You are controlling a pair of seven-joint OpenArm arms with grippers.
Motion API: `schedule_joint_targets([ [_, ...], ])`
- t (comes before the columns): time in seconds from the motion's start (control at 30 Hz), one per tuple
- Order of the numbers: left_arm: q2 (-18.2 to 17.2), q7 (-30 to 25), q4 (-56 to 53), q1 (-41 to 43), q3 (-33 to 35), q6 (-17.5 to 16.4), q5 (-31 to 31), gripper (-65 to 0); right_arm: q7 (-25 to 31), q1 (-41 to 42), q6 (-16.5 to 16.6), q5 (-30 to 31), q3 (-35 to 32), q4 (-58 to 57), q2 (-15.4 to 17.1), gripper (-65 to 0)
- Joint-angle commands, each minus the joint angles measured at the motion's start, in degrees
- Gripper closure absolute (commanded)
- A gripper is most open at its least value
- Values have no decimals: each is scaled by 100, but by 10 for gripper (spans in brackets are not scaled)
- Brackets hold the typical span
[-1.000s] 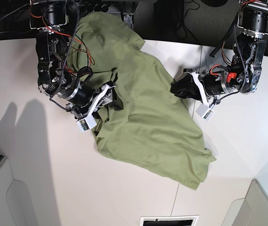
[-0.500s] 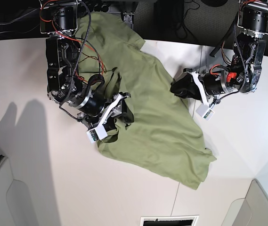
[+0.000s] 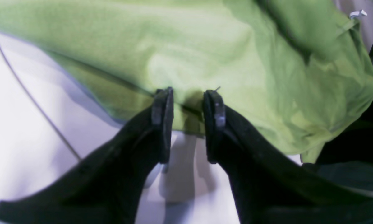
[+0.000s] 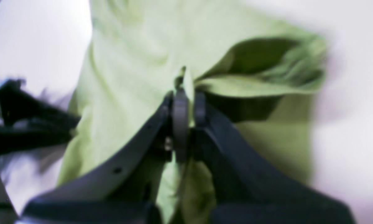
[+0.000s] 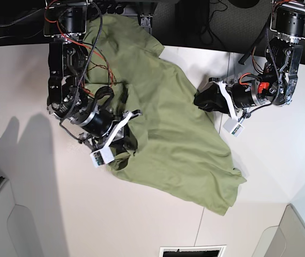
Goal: Layout the t-shirt on the table in an organized manner, then fold the t-shirt properly
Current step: 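Pull the shirt edge back outward with the right gripper to smooth it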
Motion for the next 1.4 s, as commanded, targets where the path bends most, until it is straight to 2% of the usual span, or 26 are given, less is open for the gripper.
schedule_joint_targets([
  [0.0,-70,-7,52,-59,-26,-32,87,-203,170,109,68,116,146,286,68,0],
  [0.07,-70,-2,52,-59,-26,-32,164,-203,127,109,70,118,391,568,267,0],
  [0.27,-70,-9,52,-61,-26,-32,208,-203,125,105,66,116,1025,673,1139,0],
  [0.4,-68,-11,52,-63,-26,-32,199,-203,133,105,-74,120,1543,664,1469,0],
  [0.43,-68,-11,52,-63,-26,-32,199,-203,131,105,-90,122,1652,654,1513,-32],
  [0.53,-70,-11,52,-63,-26,-32,90,-203,107,61,-205,142,1834,621,1552,-340],
  [0.57,-68,-11,52,-63,-26,-32,55,-203,59,57,-240,157,1840,621,1552,-401],
  [0.6,-68,-9,52,-63,-26,-32,50,-203,-72,59,-240,238,1843,621,1552,-425],
  [0.8,-72,37,52,-63,-26,-32,61,-203,-658,59,-203,1165,1845,623,1386,-424],
  [0.97,-87,35,52,-66,-28,-32,52,-203,-1182,24,286,1891,1834,623,826,-424],
  [1.07,-122,35,66,-81,-28,-32,-55,-203,-1172,-129,308,2011,1687,623,472,-418],
  [1.13,-238,31,131,-85,-28,-32,-354,-203,-1130,-249,308,1945,1508,623,299,-358],
  [1.17,-304,31,179,-96,-28,-32,-496,-203,-1121,-302,308,1821,1390,623,234,-292],
  [1.27,-431,31,378,-131,-105,-32,-553,-203,-1008,-476,304,1244,951,621,186,-29],
  [1.3,-452,28,411,-164,-153,-32,-516,-203,-911,-518,304,1025,817,621,210,0],
  [1.37,-448,22,413,-245,-306,-32,-387,-230,-874,-564,302,645,634,621,269,0],
])
